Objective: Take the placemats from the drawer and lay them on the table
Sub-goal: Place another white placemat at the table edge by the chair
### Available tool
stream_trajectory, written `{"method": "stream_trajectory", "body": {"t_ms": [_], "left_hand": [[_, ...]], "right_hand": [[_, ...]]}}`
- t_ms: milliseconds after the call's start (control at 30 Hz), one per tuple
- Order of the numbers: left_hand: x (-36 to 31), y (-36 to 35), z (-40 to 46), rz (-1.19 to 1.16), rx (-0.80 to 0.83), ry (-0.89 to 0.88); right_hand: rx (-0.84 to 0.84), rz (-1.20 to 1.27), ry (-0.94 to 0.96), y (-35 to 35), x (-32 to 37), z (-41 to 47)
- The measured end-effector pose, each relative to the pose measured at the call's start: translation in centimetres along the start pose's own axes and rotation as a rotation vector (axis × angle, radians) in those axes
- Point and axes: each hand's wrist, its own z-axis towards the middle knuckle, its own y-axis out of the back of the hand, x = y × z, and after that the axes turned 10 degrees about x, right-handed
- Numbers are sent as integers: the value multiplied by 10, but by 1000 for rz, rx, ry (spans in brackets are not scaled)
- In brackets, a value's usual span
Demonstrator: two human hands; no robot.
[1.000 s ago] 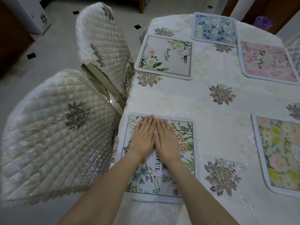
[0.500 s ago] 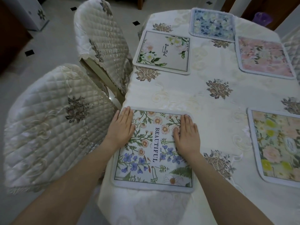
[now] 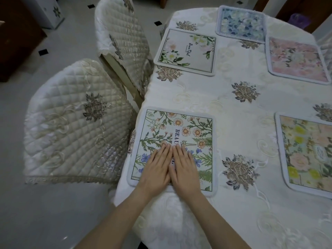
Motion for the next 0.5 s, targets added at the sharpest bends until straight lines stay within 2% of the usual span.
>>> {"method": "stream_trajectory", "body": {"t_ms": [100,500], "left_hand": [[13,3,-2,-1,24,-26],[55,14,-23,-2,54,69]], "right_hand": [[11,-36,37,1,-14,-3],[-10,-14,-72,23,-65,-33]]}}
